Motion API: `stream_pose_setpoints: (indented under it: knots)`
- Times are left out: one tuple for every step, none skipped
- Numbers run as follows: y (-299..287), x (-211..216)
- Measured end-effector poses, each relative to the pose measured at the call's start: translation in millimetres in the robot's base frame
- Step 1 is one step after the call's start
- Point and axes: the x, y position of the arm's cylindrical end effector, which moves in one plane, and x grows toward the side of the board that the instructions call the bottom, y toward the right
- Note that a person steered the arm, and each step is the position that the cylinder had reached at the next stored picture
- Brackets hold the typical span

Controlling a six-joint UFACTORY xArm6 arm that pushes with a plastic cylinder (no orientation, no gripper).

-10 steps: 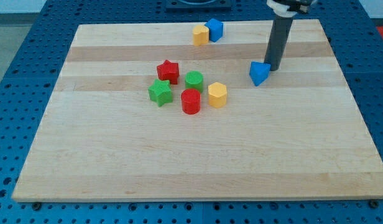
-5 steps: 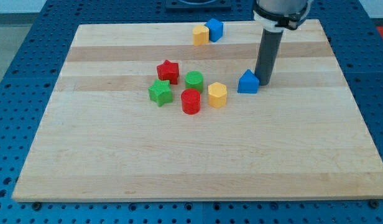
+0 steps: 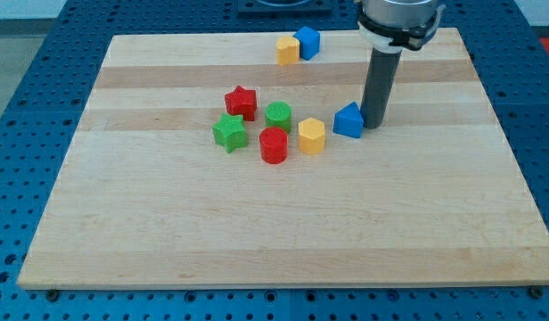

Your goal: Drag the triangle diagonally top right to the hexagon

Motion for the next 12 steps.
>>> stream_pose_setpoints:
  knots:
    - [-4.3,4.7]
    - [-4.4,12.8]
    - [-4.4,21.2]
    - [-6.8,21.2]
    - [-13.4,21.2]
    - [-18.1,21.2]
    - [-18.6,21.2]
    - [-18.6,21.2]
    - [-18.6,20.1]
    - [-18.6,16.6]
    - [-18.6,11.9]
    - [-18.6,6.3]
